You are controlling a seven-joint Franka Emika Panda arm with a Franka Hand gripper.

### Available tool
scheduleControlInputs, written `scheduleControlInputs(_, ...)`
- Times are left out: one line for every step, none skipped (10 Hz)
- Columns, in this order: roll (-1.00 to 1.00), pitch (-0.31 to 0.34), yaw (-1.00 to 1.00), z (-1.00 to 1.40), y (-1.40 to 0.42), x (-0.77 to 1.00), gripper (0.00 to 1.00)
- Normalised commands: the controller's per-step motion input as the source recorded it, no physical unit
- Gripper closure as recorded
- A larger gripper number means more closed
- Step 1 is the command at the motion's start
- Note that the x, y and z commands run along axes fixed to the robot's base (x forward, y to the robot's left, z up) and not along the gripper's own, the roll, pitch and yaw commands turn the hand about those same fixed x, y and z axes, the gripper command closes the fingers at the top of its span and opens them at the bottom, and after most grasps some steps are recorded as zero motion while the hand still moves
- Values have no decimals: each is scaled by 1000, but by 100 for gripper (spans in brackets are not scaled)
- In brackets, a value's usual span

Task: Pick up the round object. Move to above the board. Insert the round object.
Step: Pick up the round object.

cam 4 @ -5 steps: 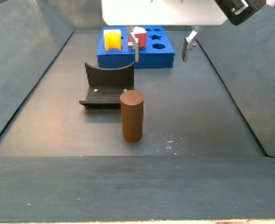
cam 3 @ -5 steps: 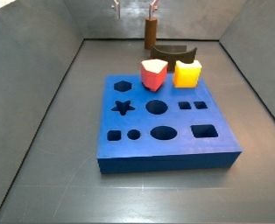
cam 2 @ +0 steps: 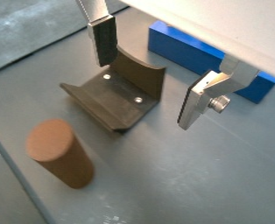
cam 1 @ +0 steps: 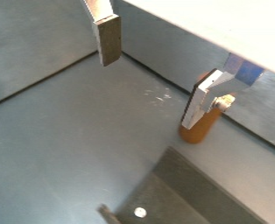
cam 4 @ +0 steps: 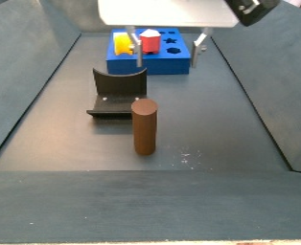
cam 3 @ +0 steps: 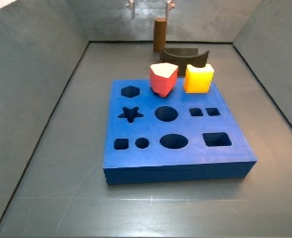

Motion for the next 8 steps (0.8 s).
scheduleControlInputs(-377,151,-69,-300,437,797,0)
scheduleControlInputs(-234,311,-94,-337,391,800,0)
scheduleControlInputs(-146,489,-63,-340,383,777,0)
scheduleControlInputs(-111,543,-31,-194,400,746,0)
scheduleControlInputs(-146,560,-29,-117,411,709,0)
scheduleControlInputs(-186,554,-43,-54,471,623,0)
scheduleControlInputs(-329,517,-77,-149,534,471,0)
scheduleControlInputs(-531,374,-123,-269,566,249,0)
